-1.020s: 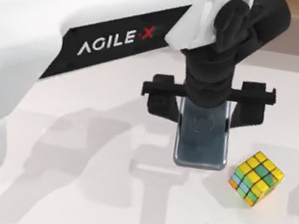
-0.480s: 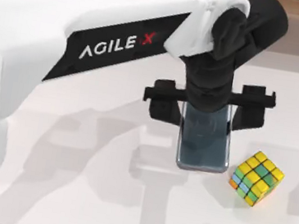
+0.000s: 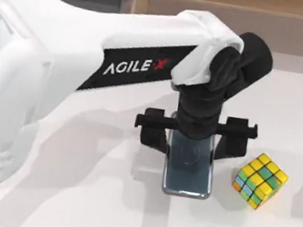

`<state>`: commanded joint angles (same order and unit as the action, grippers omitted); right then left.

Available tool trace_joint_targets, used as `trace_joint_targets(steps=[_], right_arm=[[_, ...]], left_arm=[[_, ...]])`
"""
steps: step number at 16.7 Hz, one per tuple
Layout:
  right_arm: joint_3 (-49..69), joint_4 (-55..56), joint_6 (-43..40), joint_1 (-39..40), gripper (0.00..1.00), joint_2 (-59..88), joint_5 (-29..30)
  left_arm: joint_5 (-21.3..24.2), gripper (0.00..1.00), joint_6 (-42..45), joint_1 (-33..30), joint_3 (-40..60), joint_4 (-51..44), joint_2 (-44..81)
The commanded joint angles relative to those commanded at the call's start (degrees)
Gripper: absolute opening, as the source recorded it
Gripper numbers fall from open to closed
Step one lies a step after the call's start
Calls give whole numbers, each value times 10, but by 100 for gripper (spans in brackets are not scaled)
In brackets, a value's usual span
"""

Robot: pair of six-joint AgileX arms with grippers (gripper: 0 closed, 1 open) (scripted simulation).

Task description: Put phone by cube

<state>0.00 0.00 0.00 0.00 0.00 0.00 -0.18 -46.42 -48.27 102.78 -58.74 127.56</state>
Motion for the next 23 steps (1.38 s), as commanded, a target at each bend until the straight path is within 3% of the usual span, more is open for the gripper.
trace_joint_targets(steps=[10,23], right_arm=[[0,0,0,0,100,0,0],[0,0,0,0,100,0,0]], left_arm=[[0,0,0,2,-33,5,35],[0,98,0,2,-33,5,35]])
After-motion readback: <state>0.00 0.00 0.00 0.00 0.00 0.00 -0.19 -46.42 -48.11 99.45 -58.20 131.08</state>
